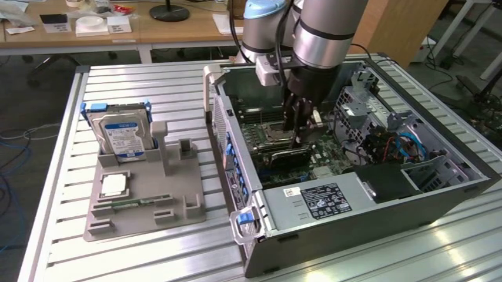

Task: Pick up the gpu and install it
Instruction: 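Insert the gpu into the slot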

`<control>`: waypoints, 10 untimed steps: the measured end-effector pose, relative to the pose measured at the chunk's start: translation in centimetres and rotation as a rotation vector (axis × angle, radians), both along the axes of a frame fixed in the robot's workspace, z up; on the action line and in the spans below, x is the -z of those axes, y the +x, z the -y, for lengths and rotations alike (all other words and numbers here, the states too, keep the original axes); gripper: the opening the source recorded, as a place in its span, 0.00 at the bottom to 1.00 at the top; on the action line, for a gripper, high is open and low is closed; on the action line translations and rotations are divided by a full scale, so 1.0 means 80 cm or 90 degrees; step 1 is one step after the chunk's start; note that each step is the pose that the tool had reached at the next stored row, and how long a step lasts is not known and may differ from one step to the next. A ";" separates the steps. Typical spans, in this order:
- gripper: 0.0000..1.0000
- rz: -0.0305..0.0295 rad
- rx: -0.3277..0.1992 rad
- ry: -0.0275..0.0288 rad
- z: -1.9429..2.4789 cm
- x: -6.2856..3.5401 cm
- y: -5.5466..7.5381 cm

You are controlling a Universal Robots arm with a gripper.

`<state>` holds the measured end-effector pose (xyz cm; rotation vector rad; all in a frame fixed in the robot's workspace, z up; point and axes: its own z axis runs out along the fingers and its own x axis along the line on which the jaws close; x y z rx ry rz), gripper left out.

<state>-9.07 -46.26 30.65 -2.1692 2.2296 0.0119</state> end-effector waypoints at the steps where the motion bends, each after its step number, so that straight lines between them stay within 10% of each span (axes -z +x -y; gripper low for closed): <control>1: 0.51 0.0001 0.000 0.0001 0.0000 -0.003 0.000; 10: 0.51 0.0000 0.000 0.0000 0.0000 -0.019 0.000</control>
